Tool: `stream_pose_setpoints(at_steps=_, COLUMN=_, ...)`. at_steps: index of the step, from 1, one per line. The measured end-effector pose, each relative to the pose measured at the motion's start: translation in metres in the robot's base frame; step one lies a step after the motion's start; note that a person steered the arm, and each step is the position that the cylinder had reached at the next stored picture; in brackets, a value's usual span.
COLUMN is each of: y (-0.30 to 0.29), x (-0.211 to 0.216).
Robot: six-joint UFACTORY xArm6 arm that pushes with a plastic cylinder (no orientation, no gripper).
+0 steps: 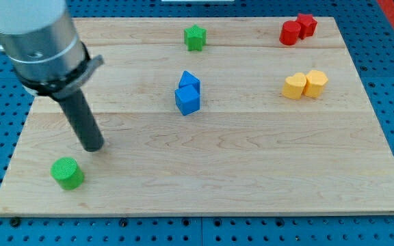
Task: Point your arm closer to blue cube
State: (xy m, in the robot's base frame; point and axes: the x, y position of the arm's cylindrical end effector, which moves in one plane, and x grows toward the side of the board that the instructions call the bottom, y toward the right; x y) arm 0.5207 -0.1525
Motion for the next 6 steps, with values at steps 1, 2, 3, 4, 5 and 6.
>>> stream_pose_setpoints(at_steps=1, y=-0.012, x=0.039)
stream_pose_setpoints(at_steps=2, y=-0.051, x=0.035)
stream_pose_setpoints(at_steps=3, y=0.002, x=0.022)
stream_pose_setpoints(at_steps=4, y=0.076, x=-0.010)
stream_pose_setpoints(at_steps=5, y=0.148, x=-0.036)
stream_pose_setpoints(at_steps=6, y=0.164, x=-0.065)
